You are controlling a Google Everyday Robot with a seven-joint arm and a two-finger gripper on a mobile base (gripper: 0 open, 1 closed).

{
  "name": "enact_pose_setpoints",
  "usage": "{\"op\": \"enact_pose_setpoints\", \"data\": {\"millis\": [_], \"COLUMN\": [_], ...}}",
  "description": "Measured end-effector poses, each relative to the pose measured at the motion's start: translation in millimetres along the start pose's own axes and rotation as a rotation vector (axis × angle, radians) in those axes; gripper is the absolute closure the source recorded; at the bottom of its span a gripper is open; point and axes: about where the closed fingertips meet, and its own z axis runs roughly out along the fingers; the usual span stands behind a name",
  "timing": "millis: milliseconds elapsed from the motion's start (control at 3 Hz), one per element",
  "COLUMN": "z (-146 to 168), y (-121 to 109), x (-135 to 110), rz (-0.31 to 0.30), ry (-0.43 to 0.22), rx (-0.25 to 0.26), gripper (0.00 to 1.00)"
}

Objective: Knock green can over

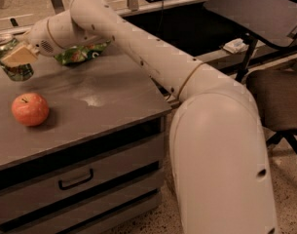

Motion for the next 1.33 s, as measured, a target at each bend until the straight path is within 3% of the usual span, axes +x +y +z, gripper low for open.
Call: {"op": "enact_pose_setpoints", "data": {"millis": [333,667,1000,1333], "z": [-41,-86,-132,-166], "y": [0,6,29,61], "x": [-15,-21,-5,19], "rz": [-0.021,0.001,0.084,0.166], "ry": [0.09,0.224,0.364,0.453], "rx": [0.02,0.015,-0.037,-0.113], "gripper": [1.0,1.0,1.0,0.86]}}
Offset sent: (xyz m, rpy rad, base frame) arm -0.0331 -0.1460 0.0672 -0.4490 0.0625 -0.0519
